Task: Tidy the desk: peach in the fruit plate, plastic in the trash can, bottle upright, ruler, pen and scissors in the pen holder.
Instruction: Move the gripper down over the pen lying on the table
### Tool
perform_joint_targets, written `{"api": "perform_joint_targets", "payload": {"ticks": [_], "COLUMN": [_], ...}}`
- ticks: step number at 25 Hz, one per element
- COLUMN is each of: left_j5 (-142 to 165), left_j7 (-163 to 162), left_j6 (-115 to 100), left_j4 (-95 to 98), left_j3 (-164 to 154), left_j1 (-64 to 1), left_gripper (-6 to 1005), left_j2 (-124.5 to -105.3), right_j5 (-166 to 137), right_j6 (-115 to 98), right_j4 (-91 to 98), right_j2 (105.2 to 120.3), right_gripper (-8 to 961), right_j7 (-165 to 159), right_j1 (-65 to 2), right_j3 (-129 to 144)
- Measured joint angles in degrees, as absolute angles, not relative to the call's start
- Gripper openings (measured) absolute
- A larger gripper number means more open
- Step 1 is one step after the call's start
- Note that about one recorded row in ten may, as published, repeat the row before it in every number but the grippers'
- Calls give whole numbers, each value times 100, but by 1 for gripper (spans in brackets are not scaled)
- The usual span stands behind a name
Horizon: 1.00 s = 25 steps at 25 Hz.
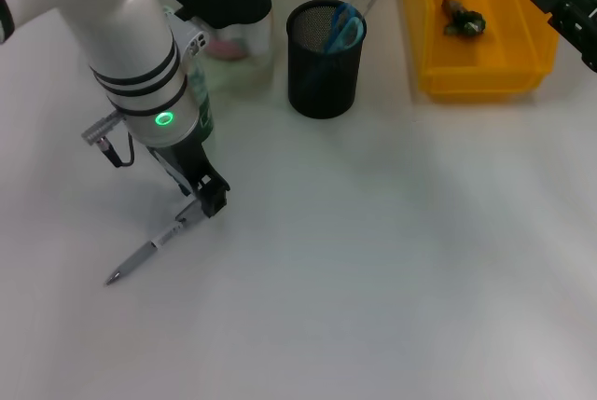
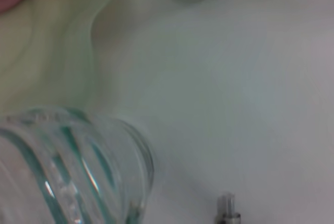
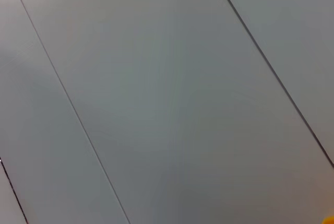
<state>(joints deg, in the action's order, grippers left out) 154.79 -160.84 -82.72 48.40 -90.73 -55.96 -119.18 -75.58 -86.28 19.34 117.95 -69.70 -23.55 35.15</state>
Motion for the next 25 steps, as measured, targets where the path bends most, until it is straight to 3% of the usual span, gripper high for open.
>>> {"api": "perform_joint_targets", "payload": {"ticks": [6, 11, 25], "left_j5": [15478, 15477, 15477], "left_j7": [-16112, -16109, -16070], "left_j6": [-8221, -8174, -8076], "left_j4": [4650, 4500, 4396], "left_j3": [-9170, -9174, -9176], "left_j1": [-5664, -5669, -5678], "left_gripper": [423, 465, 463], "left_j2": [-11918, -11918, -11918], "right_j5": [-7558, -7558, -7558], "right_j6": [-8610, -8605, -8604], "right_j4": [1934, 1933, 1934], "right_j2": [11795, 11795, 11795], "right_gripper": [651, 651, 652], "right_j7": [-6970, -6970, -6970], "right_j1": [-2355, -2356, -2363], "right_j3": [3515, 3515, 3515]}}
